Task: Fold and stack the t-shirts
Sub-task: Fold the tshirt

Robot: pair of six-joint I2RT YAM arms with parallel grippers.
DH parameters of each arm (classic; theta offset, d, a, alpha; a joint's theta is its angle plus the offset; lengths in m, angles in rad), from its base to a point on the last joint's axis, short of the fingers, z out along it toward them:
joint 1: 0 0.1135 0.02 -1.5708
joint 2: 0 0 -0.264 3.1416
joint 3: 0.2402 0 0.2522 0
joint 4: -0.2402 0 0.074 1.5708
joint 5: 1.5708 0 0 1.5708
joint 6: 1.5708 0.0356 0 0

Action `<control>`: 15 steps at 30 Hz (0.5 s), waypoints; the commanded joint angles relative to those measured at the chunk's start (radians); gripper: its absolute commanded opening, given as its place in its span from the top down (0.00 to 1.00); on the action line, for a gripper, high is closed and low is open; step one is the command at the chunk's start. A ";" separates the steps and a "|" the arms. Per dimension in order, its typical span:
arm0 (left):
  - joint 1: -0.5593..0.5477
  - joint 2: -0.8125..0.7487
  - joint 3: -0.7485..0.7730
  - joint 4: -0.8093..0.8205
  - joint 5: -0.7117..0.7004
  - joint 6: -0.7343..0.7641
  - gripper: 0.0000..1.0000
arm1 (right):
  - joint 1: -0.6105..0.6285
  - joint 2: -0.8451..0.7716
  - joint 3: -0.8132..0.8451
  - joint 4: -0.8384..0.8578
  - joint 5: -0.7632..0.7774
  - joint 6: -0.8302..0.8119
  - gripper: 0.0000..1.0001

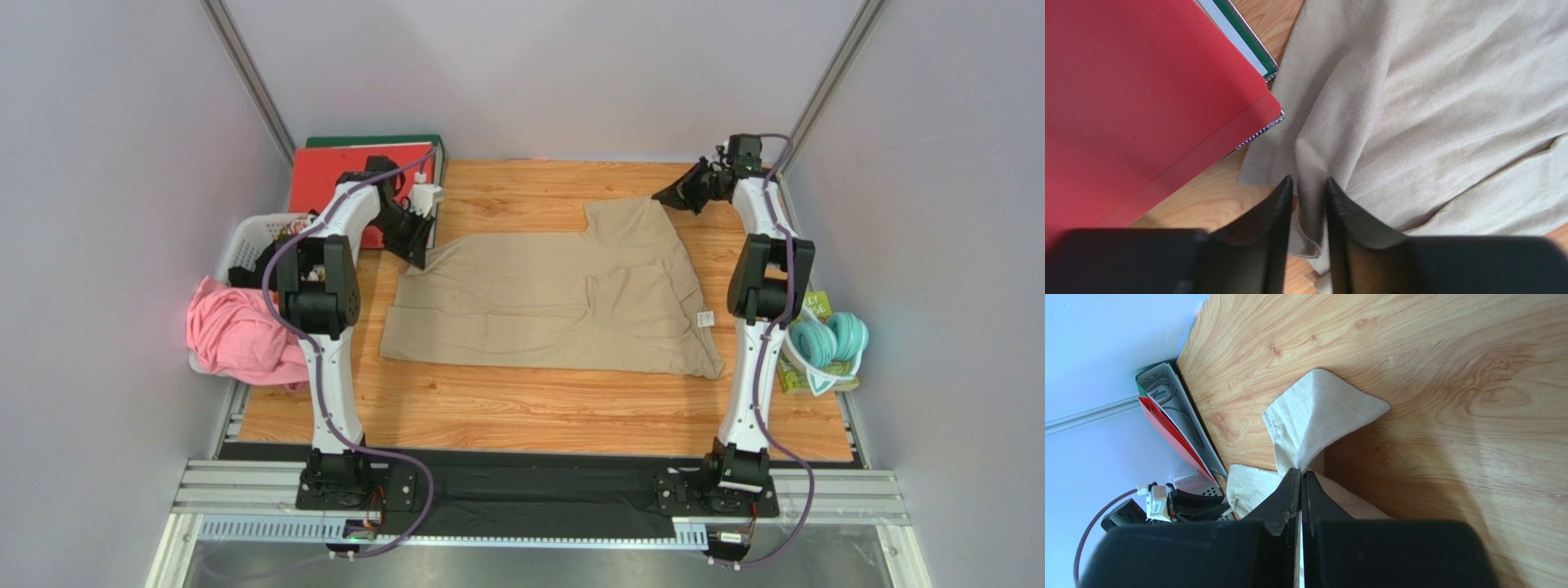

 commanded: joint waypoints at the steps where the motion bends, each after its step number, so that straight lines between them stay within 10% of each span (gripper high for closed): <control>1: 0.009 0.003 0.034 0.007 0.028 -0.015 0.63 | -0.005 -0.009 -0.008 0.026 -0.018 -0.004 1.00; 15: 0.008 -0.002 0.074 0.006 0.051 -0.036 0.65 | -0.004 -0.012 -0.049 0.026 -0.009 -0.029 1.00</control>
